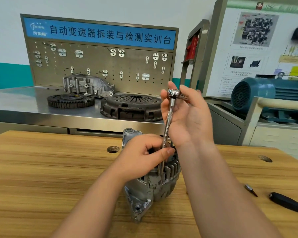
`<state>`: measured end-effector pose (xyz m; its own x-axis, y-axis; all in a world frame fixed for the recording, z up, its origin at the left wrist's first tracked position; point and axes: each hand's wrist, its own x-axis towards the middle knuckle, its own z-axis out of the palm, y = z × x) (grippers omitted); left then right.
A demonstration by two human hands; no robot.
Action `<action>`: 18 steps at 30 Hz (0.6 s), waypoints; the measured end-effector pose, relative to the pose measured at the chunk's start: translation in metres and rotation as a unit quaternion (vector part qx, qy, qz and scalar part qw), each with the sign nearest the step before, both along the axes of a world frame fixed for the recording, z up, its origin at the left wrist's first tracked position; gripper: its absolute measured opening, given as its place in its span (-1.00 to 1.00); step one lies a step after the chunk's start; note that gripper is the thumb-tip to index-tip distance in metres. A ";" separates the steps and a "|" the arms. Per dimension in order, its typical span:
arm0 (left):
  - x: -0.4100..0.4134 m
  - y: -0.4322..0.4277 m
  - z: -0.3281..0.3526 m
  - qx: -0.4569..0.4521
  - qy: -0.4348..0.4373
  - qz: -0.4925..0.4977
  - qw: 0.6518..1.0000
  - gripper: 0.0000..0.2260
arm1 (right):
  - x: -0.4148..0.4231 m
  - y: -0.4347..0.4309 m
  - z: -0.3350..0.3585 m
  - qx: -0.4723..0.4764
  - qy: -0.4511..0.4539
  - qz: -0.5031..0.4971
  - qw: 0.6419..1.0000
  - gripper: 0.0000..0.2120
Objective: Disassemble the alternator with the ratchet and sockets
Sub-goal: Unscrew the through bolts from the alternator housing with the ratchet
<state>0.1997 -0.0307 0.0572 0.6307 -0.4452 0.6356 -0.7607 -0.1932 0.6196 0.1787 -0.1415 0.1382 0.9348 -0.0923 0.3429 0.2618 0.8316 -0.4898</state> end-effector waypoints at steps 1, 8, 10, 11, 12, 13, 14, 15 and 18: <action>0.000 0.000 0.000 0.002 -0.002 0.004 1.000 -0.67 | -0.001 -0.001 -0.003 0.045 -0.006 -0.005 0.999 -0.28; -0.001 0.001 0.001 -0.007 -0.005 -0.008 1.000 -0.51 | -0.007 -0.001 -0.015 0.086 -0.062 0.007 0.994 -0.83; -0.002 0.001 0.001 -0.009 0.004 -0.007 1.000 -0.49 | -0.007 -0.001 -0.014 0.026 -0.103 -0.030 0.994 -0.86; -0.002 0.000 0.001 -0.010 0.009 -0.006 1.000 -0.50 | -0.007 -0.001 -0.014 -0.015 -0.128 -0.056 0.990 -0.90; -0.002 0.000 0.001 -0.012 0.016 -0.005 1.000 -0.54 | -0.008 -0.001 -0.013 -0.056 -0.154 -0.087 0.983 -0.91; -0.003 -0.001 0.001 -0.013 0.023 -0.003 1.000 -0.59 | -0.009 0.000 -0.012 -0.091 -0.180 -0.119 0.972 -0.86; -0.003 -0.001 0.001 -0.016 0.029 -0.002 0.999 -0.64 | -0.010 0.001 -0.011 -0.120 -0.200 -0.148 0.961 -0.78; -0.004 -0.001 0.001 -0.018 0.033 0.000 0.999 -0.67 | -0.012 0.003 -0.010 -0.141 -0.214 -0.171 0.951 -0.71; -0.005 -0.003 0.000 -0.020 0.035 0.009 0.999 -0.73 | -0.014 0.007 -0.007 -0.181 -0.211 -0.208 0.938 -0.59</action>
